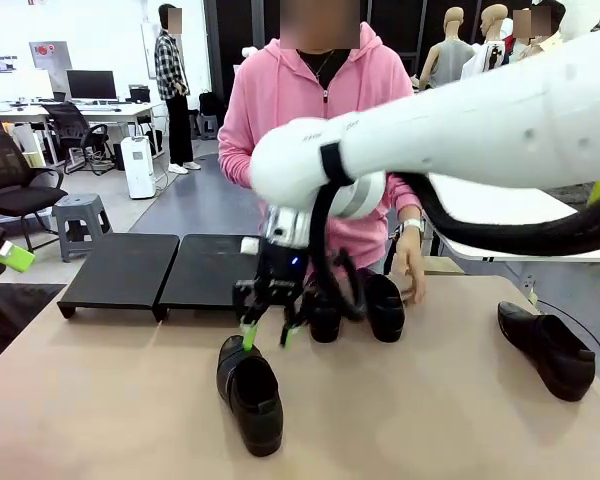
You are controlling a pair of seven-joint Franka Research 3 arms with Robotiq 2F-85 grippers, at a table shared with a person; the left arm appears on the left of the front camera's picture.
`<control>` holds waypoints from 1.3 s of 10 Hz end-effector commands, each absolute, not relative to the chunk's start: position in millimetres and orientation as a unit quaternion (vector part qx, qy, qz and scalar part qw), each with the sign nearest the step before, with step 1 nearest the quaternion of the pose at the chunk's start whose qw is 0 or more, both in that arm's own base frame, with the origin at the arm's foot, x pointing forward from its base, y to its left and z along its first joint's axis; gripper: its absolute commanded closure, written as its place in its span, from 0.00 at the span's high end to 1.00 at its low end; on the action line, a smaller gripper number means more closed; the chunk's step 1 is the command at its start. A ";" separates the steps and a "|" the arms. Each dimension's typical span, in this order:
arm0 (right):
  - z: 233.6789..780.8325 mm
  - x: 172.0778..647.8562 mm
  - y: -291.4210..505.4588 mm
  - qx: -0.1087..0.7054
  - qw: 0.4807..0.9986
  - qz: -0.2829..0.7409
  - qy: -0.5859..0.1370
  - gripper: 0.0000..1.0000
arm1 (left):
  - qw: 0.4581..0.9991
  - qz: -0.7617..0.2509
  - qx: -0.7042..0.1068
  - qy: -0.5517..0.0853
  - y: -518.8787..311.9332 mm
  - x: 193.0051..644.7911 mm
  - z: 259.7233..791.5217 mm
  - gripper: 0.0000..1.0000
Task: Organize the shoes by placing them on the stand.
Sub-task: Pick up one Shoe and place it in the middle of the table.
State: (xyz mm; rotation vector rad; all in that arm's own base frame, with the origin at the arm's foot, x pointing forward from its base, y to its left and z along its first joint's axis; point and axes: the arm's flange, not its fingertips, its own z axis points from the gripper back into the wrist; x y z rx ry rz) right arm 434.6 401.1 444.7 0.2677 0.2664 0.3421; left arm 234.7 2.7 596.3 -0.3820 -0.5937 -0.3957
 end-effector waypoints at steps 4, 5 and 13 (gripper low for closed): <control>521.3 411.2 305.1 0.094 0.979 0.158 0.084 1.00 | 0.916 -0.194 -0.194 -0.294 3.1 236.0 596.0 1.00; 518.3 396.0 347.2 0.073 0.971 0.220 0.065 1.00 | 0.916 -0.194 -0.194 -0.294 3.1 236.0 596.0 1.00; 546.9 372.3 332.2 0.031 0.966 0.232 0.106 1.00 | 0.916 -0.194 -0.194 -0.294 3.1 236.0 596.0 1.00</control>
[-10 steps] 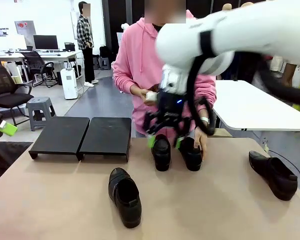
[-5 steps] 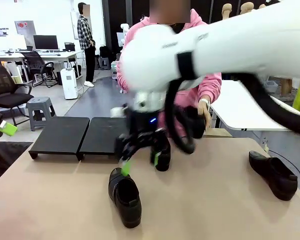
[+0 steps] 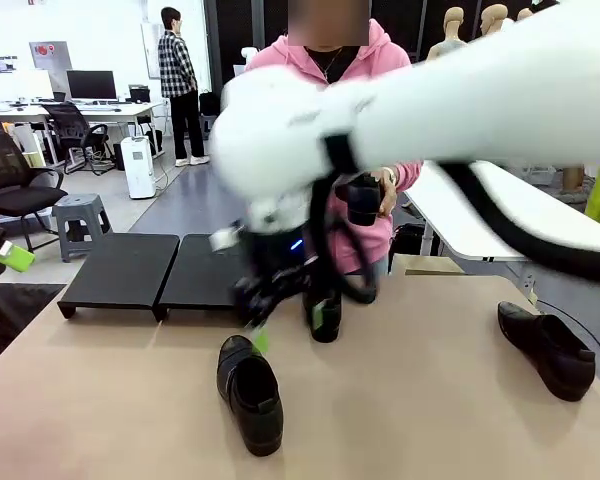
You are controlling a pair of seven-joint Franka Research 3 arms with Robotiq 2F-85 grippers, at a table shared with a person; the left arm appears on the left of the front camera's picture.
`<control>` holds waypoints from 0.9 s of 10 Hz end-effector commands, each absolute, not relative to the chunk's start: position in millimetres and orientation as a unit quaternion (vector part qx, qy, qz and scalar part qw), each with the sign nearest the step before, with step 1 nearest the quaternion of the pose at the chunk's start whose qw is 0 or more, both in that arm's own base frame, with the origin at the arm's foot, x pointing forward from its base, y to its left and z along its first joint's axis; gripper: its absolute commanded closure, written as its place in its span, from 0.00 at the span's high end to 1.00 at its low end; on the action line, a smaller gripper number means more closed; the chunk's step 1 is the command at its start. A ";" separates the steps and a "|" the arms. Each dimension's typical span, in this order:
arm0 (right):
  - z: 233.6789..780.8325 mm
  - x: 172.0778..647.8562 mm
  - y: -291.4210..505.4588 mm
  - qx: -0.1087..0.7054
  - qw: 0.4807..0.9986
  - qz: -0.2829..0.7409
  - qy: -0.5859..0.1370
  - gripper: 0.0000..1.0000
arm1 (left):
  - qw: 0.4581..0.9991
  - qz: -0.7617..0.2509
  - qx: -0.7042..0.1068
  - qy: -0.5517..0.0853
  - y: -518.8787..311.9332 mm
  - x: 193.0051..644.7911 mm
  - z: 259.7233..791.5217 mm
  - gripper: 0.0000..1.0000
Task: Organize the shoes by placing them on the stand.
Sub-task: Pick up one Shoe and place it in the middle of the table.
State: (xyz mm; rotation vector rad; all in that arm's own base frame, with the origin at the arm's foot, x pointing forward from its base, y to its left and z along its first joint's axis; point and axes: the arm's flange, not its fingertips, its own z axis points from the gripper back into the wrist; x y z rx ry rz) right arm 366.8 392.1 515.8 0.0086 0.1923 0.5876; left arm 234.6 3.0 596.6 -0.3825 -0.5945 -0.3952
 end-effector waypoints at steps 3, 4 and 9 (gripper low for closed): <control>591.1 373.5 111.7 0.162 0.983 -0.020 0.085 1.00 | 0.916 -0.194 -0.194 -0.294 3.1 236.0 596.0 1.00; 591.8 365.7 58.6 0.203 0.974 -0.056 0.088 1.00 | 0.916 -0.194 -0.194 -0.294 3.1 236.0 596.0 1.00; 553.8 309.0 -120.2 0.373 0.909 -0.187 -0.024 1.00 | 0.916 -0.194 -0.194 -0.294 3.1 236.0 596.0 1.00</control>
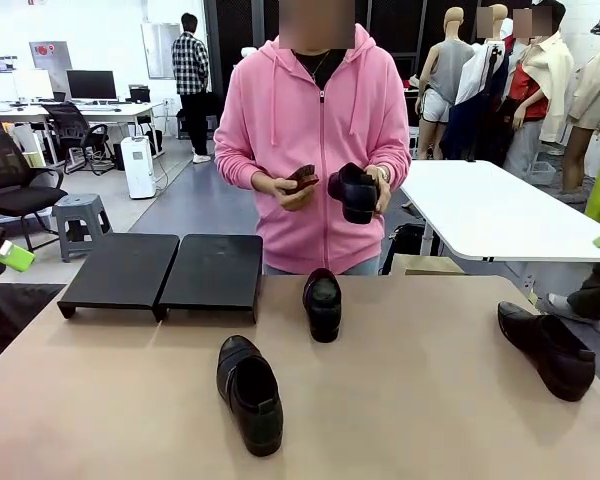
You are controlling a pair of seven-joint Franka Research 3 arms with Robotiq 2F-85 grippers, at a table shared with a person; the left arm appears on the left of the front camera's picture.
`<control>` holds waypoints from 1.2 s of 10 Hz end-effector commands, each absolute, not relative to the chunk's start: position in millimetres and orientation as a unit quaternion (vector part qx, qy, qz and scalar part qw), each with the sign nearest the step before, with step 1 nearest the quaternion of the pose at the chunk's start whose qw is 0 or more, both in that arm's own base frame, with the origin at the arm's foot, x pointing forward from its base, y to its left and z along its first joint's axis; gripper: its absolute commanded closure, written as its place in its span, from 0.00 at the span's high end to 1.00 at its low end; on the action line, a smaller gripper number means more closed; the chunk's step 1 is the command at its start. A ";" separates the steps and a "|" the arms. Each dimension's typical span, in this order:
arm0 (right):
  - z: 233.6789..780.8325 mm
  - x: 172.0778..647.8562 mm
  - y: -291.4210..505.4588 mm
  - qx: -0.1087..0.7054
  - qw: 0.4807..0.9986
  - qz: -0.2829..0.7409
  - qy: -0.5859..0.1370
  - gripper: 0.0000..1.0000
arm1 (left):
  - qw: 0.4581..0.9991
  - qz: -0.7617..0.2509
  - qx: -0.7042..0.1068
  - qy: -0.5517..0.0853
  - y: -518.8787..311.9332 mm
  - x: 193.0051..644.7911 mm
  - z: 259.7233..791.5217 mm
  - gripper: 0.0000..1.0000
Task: Organize the shoes by placing them on the stand.
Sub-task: Pick up one Shoe and place it in the middle of the table, then place the Shoe from the middle of the table onto the Shoes Stand.
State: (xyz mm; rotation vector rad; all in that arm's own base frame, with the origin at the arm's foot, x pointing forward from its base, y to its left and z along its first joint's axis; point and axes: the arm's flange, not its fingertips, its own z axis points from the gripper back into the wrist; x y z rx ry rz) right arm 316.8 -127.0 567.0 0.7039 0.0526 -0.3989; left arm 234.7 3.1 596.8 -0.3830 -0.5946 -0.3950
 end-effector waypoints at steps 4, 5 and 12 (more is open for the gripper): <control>556.7 307.1 -140.5 0.356 0.913 -0.197 -0.005 1.00 | 0.916 -0.194 -0.194 -0.294 3.1 236.0 596.0 1.00; 556.7 307.1 -140.5 0.356 0.913 -0.197 -0.005 1.00 | 0.916 -0.194 -0.194 -0.294 3.1 236.0 596.0 1.00; 556.7 307.1 -140.5 0.356 0.913 -0.197 -0.005 1.00 | 0.916 -0.194 -0.194 -0.294 3.1 236.0 596.0 1.00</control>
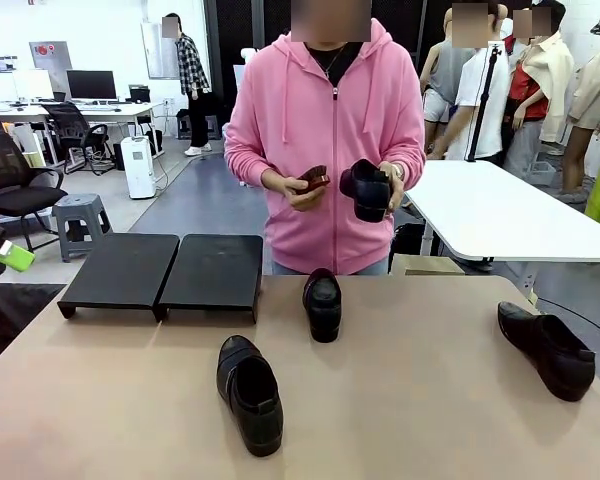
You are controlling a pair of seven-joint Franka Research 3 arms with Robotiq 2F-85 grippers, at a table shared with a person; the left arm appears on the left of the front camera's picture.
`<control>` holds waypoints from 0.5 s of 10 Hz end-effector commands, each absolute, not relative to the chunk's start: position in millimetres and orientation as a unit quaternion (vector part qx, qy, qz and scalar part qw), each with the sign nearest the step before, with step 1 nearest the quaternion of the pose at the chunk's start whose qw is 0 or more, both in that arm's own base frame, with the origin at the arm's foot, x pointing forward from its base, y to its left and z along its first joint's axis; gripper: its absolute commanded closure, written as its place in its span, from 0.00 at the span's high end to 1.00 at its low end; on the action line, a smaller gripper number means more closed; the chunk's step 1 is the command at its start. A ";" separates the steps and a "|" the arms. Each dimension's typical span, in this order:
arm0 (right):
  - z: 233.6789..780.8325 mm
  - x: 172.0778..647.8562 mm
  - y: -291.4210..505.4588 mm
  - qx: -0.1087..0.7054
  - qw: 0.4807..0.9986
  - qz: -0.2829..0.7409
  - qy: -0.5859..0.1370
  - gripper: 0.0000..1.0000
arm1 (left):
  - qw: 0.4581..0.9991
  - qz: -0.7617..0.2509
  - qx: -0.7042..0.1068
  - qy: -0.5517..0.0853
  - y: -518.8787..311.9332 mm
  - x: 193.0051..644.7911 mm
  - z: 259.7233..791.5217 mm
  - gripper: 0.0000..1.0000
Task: Organize the shoes by placing them on the stand.
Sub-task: Place the Shoe from the middle of the table onto the Shoes Stand.
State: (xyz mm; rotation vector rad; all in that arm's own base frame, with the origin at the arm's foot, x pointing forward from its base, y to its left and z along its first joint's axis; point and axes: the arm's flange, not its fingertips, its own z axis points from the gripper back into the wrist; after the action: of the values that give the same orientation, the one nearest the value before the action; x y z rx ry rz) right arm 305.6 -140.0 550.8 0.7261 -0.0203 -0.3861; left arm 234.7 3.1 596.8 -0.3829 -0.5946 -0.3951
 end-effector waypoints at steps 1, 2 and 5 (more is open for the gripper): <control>556.7 307.1 -140.5 0.356 0.913 -0.197 -0.005 1.00 | 0.919 -0.192 -0.186 -0.289 3.1 234.7 596.8 1.00; 556.7 307.1 -140.5 0.356 0.913 -0.197 -0.005 1.00 | 0.923 -0.189 -0.189 -0.277 -51.0 257.1 617.6 1.00; 556.7 307.1 -140.5 0.356 0.913 -0.197 -0.005 1.00 | 0.958 -0.149 -0.195 -0.148 -243.9 312.9 613.1 1.00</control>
State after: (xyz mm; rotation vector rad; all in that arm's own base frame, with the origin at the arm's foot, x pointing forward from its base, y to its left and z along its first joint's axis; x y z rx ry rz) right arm 305.9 -140.2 550.5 0.7255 -0.0182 -0.3876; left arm 271.4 -201.0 598.1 -0.4068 -0.3906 -0.3811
